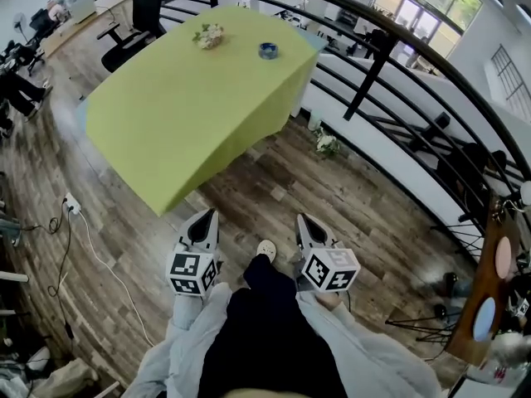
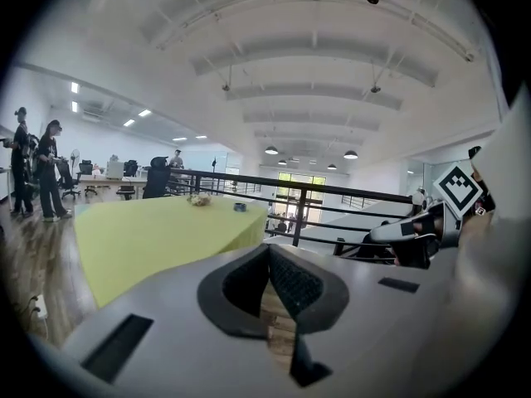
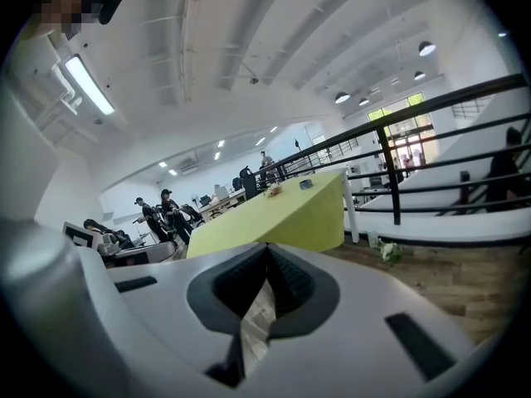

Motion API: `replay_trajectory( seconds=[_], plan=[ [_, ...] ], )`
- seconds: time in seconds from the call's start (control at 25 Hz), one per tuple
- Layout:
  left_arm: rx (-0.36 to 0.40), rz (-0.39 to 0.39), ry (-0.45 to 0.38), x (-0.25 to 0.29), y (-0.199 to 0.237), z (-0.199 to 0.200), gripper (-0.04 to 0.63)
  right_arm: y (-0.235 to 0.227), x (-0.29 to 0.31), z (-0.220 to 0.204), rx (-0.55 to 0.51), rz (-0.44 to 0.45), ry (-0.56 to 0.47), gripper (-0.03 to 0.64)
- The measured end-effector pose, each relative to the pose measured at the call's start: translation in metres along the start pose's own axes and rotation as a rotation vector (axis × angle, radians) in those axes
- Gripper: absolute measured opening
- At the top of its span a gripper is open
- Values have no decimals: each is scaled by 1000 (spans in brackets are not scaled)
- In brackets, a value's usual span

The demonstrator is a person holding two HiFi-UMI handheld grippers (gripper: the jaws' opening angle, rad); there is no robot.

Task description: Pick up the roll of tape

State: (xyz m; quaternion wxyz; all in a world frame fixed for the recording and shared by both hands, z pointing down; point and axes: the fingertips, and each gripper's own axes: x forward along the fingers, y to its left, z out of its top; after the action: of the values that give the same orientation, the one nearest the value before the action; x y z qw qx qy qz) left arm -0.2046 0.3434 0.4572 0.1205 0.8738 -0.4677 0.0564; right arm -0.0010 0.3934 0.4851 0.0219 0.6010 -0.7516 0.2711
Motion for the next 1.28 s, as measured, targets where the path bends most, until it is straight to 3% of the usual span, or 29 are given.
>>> replay_trajectory(
  seconds=[0.32,0.72,1.28],
  plan=[
    [2,25,12,58,28,17,17,-26,54,44,-16,-24,-11,9],
    [5,53,5,110,51,28,17,-42,113,71,-29,20,-6,9],
    [10,64,26,138,55,27,17,-57,149,63,11,56,55,9]
  ],
)
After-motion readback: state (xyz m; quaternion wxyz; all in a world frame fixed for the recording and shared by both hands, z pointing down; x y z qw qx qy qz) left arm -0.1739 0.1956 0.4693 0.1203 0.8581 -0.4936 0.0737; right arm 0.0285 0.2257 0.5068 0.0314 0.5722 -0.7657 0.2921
